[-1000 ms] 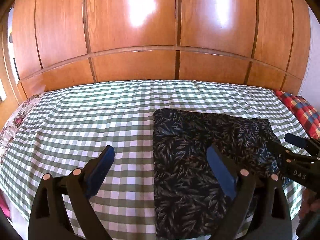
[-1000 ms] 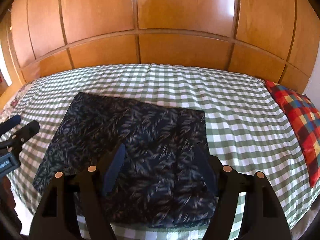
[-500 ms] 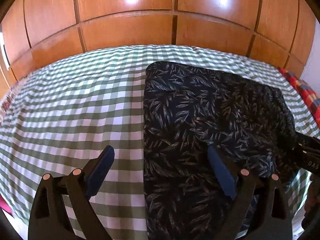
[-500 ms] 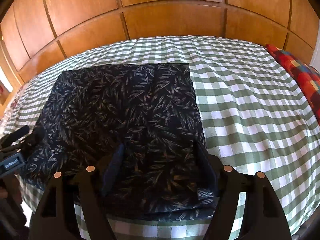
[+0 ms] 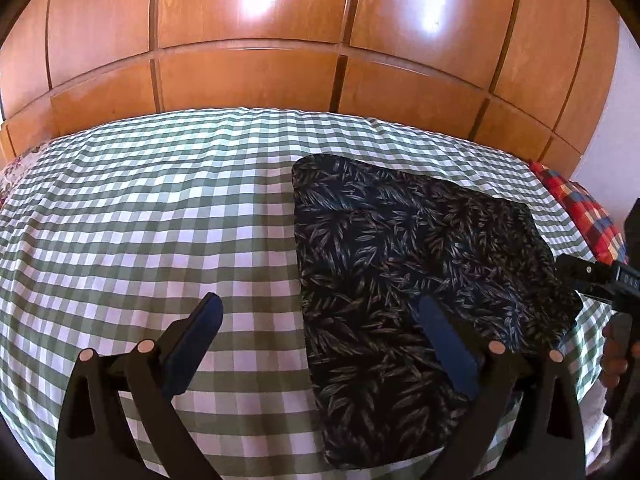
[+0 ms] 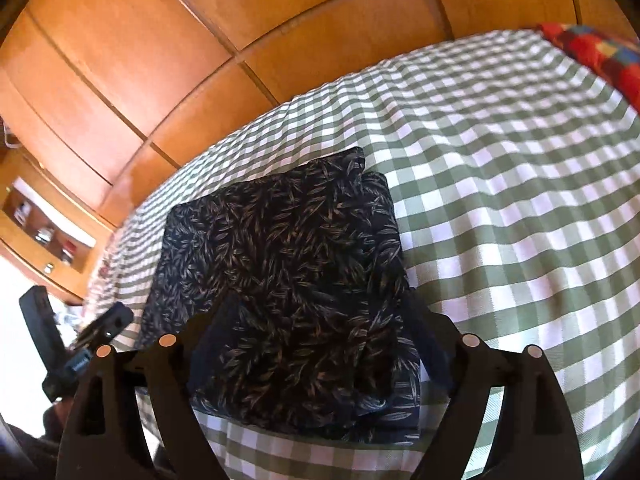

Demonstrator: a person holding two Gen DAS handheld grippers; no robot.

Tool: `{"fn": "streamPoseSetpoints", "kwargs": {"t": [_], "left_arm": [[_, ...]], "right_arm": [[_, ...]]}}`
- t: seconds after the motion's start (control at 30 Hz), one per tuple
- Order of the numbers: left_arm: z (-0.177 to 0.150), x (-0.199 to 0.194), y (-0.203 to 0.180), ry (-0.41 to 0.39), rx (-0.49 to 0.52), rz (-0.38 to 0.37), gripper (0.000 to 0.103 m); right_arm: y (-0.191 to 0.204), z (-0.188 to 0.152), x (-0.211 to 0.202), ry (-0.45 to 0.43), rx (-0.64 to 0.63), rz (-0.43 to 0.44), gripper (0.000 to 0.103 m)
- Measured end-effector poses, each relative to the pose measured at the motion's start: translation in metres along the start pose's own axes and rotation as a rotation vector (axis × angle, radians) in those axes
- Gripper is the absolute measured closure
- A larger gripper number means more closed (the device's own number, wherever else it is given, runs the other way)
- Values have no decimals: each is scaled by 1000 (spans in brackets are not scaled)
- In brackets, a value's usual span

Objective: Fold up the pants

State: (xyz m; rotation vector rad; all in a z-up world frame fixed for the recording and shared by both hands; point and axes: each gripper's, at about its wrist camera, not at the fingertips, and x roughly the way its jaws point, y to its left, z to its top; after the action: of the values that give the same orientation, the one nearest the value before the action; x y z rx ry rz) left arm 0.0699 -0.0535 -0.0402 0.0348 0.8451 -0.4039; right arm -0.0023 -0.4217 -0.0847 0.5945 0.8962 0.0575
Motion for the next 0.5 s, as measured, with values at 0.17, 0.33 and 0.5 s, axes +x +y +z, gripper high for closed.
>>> {"fn": "streamPoseSetpoints", "kwargs": {"t": [0.17, 0.33, 0.5], "left_arm": [[0, 2, 6, 21, -11, -48, 2], [1, 8, 9, 51, -3, -102, 2], [2, 15, 9, 80, 5, -154, 2]], "right_arm": [[-11, 4, 6, 31, 47, 54, 18], [-28, 7, 8, 57, 90, 78, 18], [-40, 7, 14, 94, 108, 136, 18]]}}
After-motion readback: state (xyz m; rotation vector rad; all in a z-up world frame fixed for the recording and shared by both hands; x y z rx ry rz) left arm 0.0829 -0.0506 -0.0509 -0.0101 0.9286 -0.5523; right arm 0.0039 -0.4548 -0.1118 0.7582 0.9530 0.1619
